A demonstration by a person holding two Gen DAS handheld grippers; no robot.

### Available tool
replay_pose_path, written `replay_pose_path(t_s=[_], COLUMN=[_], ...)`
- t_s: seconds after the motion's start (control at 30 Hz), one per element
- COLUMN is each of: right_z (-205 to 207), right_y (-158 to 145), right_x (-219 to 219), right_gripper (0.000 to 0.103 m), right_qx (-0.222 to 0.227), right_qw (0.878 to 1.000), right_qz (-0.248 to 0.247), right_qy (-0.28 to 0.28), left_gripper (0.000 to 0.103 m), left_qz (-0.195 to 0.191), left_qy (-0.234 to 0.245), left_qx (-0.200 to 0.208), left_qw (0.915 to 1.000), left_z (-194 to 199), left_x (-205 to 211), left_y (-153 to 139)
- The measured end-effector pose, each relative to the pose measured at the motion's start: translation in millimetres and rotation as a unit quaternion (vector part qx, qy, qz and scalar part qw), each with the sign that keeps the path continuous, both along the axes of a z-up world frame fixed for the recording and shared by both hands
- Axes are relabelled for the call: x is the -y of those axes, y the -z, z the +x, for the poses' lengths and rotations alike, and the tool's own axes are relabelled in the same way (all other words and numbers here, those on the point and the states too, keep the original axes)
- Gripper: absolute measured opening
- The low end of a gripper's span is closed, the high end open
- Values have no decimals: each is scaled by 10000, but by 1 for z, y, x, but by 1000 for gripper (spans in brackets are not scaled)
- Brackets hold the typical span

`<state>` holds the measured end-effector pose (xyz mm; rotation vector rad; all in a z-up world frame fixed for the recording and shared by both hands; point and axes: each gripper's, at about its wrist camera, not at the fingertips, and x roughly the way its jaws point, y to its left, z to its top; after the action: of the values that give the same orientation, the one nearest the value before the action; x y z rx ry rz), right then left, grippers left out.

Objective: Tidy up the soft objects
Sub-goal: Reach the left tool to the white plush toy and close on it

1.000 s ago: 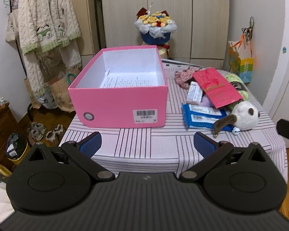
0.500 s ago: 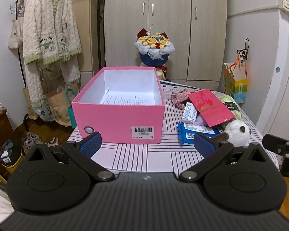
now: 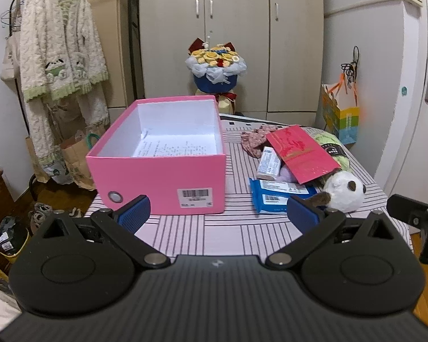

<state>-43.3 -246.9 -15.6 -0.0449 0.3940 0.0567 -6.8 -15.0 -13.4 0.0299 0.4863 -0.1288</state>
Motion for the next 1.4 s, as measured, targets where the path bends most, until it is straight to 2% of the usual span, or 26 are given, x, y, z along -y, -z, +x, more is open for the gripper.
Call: replay_pose_path(t_s=[0.17, 0.3, 0.43, 0.6, 0.73, 0.87, 0.93, 1.03, 1.1, 1.3, 1.37, 1.4], right_z=[8, 25, 48, 78, 99, 114, 120, 129, 134, 138, 135, 134], right_y=[10, 29, 55, 85, 100, 110, 113, 117, 119, 128, 129, 130], right_x=[7, 20, 40, 52, 55, 63, 69, 75, 77, 79, 76, 76], right_gripper=[103, 103, 103, 103, 103, 103, 103, 100, 99, 93, 85, 82], right_qx=[145, 141, 13, -174, -307, -367, -395, -449, -466, -469, -394, -387], right_qw=[9997, 9995, 9994, 9983, 9977, 9960, 9948, 9925, 9912, 9873, 9887, 9892], right_qz=[-139, -184, 160, 184, 143, 355, 514, 713, 819, 1125, 1092, 1068], right_qy=[-149, -205, -318, -530, -594, -729, -788, -890, -924, -1022, -946, -924], left_gripper=[103, 103, 103, 103, 101, 97, 89, 82, 76, 75, 75, 70], left_qz=[72, -41, -376, -387, -614, -822, -816, -913, -1015, -1307, -1337, -1348], left_qy=[59, 255, 687, 1152, 1503, 1883, 2085, 2364, 2469, 2486, 2452, 2460], left_qx=[-110, -177, -296, -325, -492, -706, -690, -790, -873, -1035, -1153, -1230], left_qw=[9999, 9995, 9965, 9921, 9855, 9761, 9722, 9641, 9598, 9541, 9532, 9519], left_z=[14, 30, 50, 72, 91, 108, 114, 125, 131, 140, 142, 143], left_x=[13, 23, 34, 61, 80, 99, 109, 119, 123, 129, 131, 131], left_y=[7, 18, 37, 53, 59, 66, 68, 72, 75, 87, 90, 92])
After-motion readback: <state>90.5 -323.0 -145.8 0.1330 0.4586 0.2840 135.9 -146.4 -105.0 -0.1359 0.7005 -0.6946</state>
